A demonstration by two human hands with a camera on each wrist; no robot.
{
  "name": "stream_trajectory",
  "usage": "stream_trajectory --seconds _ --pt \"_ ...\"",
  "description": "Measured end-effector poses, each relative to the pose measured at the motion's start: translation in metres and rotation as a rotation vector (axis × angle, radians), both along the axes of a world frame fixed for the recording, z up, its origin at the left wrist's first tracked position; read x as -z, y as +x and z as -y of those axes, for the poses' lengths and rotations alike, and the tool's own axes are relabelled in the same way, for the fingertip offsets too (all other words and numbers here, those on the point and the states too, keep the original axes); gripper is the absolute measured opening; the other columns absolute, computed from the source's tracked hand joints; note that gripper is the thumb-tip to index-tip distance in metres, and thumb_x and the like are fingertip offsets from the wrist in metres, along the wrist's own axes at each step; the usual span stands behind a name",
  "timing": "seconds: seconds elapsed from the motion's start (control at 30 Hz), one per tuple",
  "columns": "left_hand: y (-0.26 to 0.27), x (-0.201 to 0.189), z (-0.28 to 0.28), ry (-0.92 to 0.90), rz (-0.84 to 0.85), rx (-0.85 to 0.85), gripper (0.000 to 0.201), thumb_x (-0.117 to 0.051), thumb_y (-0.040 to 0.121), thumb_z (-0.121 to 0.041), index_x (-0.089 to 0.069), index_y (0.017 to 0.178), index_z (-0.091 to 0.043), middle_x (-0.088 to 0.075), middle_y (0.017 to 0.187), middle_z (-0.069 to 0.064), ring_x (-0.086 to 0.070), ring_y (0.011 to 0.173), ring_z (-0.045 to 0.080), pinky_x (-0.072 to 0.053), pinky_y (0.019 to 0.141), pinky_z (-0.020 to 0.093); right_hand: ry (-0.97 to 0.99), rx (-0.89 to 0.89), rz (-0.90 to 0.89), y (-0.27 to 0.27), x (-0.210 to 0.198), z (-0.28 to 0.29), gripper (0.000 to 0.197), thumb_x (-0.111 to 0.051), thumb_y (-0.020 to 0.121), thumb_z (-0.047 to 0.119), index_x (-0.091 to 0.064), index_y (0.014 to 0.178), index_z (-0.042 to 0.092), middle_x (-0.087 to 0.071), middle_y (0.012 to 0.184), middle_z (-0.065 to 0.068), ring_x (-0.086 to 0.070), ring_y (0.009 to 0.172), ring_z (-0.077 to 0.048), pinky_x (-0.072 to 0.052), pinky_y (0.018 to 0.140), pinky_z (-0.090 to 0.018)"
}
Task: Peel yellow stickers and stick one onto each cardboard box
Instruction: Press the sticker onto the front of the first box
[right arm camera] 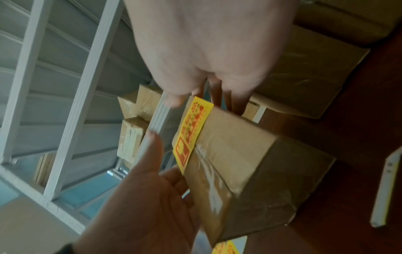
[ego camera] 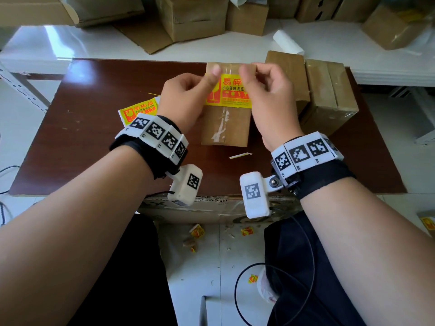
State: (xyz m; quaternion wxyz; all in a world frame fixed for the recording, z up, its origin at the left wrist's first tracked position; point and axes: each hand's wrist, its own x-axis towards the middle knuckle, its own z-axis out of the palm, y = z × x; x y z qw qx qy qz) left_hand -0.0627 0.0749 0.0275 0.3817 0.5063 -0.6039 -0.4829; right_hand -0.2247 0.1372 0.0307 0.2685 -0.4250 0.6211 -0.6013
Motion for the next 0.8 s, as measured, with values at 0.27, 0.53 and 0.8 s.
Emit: stream_trajectory --seconds 0.27,0.53,0.8 --pt "-0.002 -0.003 -0.009 -0.237 0.000 0.053 0.101 -0.089 0.078 -0.051 -0.041 0.160 -0.018 -0.070 0.125 -0.003 -0.070 0.113 0.005 -0.059 0.092 0.019 -0.070 -0.089 -0.077 0.006 -0.001 -0.003 0.051 -0.085 0.087 0.013 -0.057 0.130 0.017 -0.069 0.128 -0.004 -0.074 0.115 -0.014 -0.064 0.100 -0.040" --pt "-0.006 0.003 -0.007 -0.225 -0.080 0.008 0.073 -0.082 0.091 -0.034 -0.051 0.154 -0.013 -0.073 0.118 0.006 -0.074 0.100 0.007 -0.061 0.085 0.023 0.002 -0.133 -0.203 0.002 0.002 0.002 0.049 -0.073 0.096 0.023 -0.055 0.141 0.024 -0.068 0.134 0.001 -0.072 0.113 -0.010 -0.062 0.101 -0.041" --pt "-0.001 0.000 0.001 -0.206 0.036 0.116 0.074 -0.084 0.090 -0.015 -0.048 0.154 -0.009 -0.067 0.126 0.001 -0.072 0.102 0.004 -0.060 0.087 0.019 0.124 -0.202 -0.100 -0.010 0.001 -0.001 0.072 -0.057 0.090 -0.010 -0.051 0.145 0.035 -0.064 0.134 -0.002 -0.069 0.117 -0.017 -0.064 0.091 -0.032"
